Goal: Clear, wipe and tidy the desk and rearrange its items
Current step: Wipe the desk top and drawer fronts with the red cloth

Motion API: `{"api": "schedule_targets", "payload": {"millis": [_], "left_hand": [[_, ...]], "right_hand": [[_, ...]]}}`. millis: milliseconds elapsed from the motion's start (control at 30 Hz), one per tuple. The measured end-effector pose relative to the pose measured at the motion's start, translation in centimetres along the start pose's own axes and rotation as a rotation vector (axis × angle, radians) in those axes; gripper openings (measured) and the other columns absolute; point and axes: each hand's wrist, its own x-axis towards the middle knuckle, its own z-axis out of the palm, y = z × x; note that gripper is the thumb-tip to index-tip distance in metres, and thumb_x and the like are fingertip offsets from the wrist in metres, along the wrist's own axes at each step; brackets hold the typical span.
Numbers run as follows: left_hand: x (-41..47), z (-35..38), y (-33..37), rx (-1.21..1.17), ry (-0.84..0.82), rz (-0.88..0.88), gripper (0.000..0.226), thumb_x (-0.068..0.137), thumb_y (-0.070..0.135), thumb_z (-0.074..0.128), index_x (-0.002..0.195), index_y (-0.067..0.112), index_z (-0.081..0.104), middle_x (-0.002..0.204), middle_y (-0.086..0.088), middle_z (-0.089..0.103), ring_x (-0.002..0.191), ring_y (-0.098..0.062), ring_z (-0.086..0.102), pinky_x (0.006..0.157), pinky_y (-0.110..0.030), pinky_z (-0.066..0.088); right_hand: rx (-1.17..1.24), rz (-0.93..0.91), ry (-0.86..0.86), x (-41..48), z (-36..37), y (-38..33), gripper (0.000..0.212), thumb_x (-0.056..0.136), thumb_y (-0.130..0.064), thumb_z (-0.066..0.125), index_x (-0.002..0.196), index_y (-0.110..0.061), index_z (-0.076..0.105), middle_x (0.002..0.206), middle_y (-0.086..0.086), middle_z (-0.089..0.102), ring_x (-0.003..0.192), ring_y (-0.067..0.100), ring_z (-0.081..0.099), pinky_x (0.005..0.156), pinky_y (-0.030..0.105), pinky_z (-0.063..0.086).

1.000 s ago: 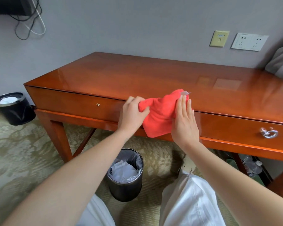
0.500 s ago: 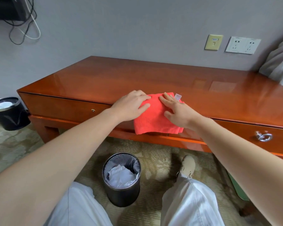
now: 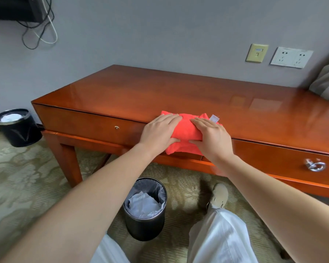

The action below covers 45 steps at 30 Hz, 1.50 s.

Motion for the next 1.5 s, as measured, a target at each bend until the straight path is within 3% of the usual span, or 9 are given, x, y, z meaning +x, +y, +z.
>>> {"api": "schedule_targets", "payload": {"millis": [100,333,567,767,867,1000,1200,1333,1500], "left_hand": [[-1.1,0.2,-0.3,0.015,0.076,0.037,0.074,0.072,0.037,0.084,0.137,0.012,0.058,0.138,-0.003,0.06,0.129,-0.018,0.055,0.109,-0.031,0.038],[-4.8,1.3,-0.3,0.093,0.136,0.149,0.082,0.075,0.013,0.083,0.146,0.004,0.044,0.149,-0.01,0.047,0.139,-0.022,0.044,0.115,-0.035,0.033],[-8.4,5.1,-0.3,0.093,-0.03,0.229,0.079,0.068,0.017,0.088,0.138,0.004,0.055,0.14,-0.011,0.056,0.129,-0.022,0.055,0.107,-0.035,0.042],[-9.9,7.5,-1.0,0.07,-0.077,0.238,0.072,0.075,0.01,0.079,0.141,0.007,0.051,0.145,-0.008,0.052,0.133,-0.02,0.051,0.111,-0.033,0.037],[-9.9,7.4,-1.9,0.061,-0.035,0.278,0.061,0.08,0.001,0.066,0.14,0.007,0.054,0.143,-0.008,0.054,0.132,-0.021,0.052,0.111,-0.035,0.039],[-10.0,7.2,-2.8,0.04,-0.074,0.296,0.076,0.069,0.002,0.085,0.138,0.006,0.055,0.141,-0.009,0.057,0.129,-0.021,0.055,0.107,-0.036,0.046],[-6.5,4.5,-1.7,-0.025,0.092,0.384,0.05,0.083,-0.002,0.054,0.132,0.002,0.06,0.134,-0.012,0.061,0.122,-0.02,0.061,0.103,-0.032,0.046],[-1.6,1.0,-0.3,-0.013,0.207,0.493,0.044,0.085,0.002,0.062,0.129,0.001,0.063,0.13,-0.013,0.064,0.117,-0.022,0.065,0.098,-0.035,0.054],[3.8,-3.0,1.1,0.032,0.23,0.454,0.046,0.092,0.018,0.061,0.136,0.004,0.058,0.136,-0.011,0.06,0.122,-0.023,0.061,0.101,-0.036,0.048]], "right_hand": [[0.068,-0.036,0.126,-1.4,0.9,-0.3,0.068,0.073,-0.019,0.081,0.136,-0.021,0.058,0.14,0.001,0.057,0.132,0.023,0.051,0.106,0.039,0.04],[0.102,-0.114,0.17,-4.9,3.0,-1.1,0.076,0.077,-0.005,0.077,0.146,-0.016,0.045,0.152,0.006,0.041,0.145,0.024,0.031,0.119,0.038,0.022],[0.118,-0.111,0.007,-9.1,6.3,-0.9,0.074,0.076,-0.004,0.077,0.143,-0.017,0.049,0.15,0.005,0.044,0.145,0.017,0.024,0.12,0.037,0.02],[0.147,-0.049,-0.008,-10.4,8.5,-1.2,0.074,0.073,-0.003,0.08,0.14,-0.019,0.053,0.147,0.001,0.042,0.141,0.017,0.03,0.114,0.041,0.035],[0.1,-0.071,0.001,-10.5,9.4,-1.4,0.072,0.074,-0.005,0.08,0.14,-0.017,0.053,0.145,0.004,0.049,0.14,0.019,0.037,0.118,0.037,0.027],[0.07,-0.075,0.008,-10.7,9.9,-1.9,0.069,0.079,-0.003,0.076,0.142,-0.016,0.05,0.148,0.005,0.046,0.141,0.023,0.037,0.113,0.044,0.037],[0.195,-0.055,0.142,-8.6,5.8,-1.5,0.068,0.08,0.008,0.069,0.142,-0.013,0.051,0.149,0.004,0.045,0.145,0.0,0.016,0.107,0.043,0.044],[0.156,-0.091,0.197,-6.8,1.2,0.6,0.071,0.081,0.006,0.068,0.146,-0.013,0.045,0.152,0.002,0.04,0.14,0.018,0.038,0.11,0.033,0.037],[0.173,-0.004,0.148,-2.9,-3.4,2.1,0.071,0.088,-0.009,0.065,0.151,-0.018,0.035,0.155,0.003,0.036,0.139,0.027,0.039,0.103,0.043,0.044]]}}
